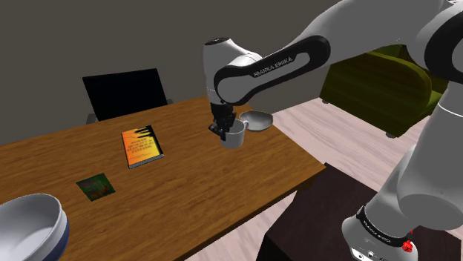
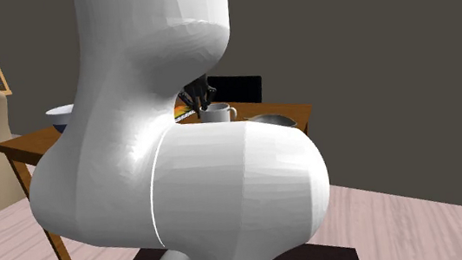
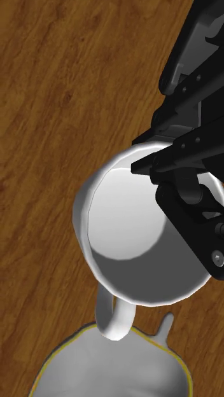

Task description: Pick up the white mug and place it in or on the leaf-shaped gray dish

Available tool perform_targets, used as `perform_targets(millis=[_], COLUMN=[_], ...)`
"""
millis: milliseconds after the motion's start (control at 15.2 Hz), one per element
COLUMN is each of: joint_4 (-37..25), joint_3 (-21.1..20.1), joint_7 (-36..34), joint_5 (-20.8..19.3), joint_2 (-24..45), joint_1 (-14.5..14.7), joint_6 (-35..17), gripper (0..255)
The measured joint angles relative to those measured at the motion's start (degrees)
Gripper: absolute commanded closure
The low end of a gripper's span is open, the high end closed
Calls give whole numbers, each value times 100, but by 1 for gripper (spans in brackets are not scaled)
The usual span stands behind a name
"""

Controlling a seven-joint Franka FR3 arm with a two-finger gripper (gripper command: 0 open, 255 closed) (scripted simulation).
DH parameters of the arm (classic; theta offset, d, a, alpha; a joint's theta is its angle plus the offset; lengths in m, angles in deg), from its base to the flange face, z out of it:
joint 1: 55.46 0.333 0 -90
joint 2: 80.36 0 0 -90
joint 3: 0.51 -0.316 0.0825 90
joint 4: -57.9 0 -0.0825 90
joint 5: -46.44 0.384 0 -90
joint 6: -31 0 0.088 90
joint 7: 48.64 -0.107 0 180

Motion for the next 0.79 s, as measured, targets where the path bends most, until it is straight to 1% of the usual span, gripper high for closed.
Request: perform_targets(millis=[792], joint_4=[-586], joint_3=[-17], joint_7=[96], joint_5=[112], joint_2=[-297], joint_1=[-11], joint_6=[869], gripper=[255])
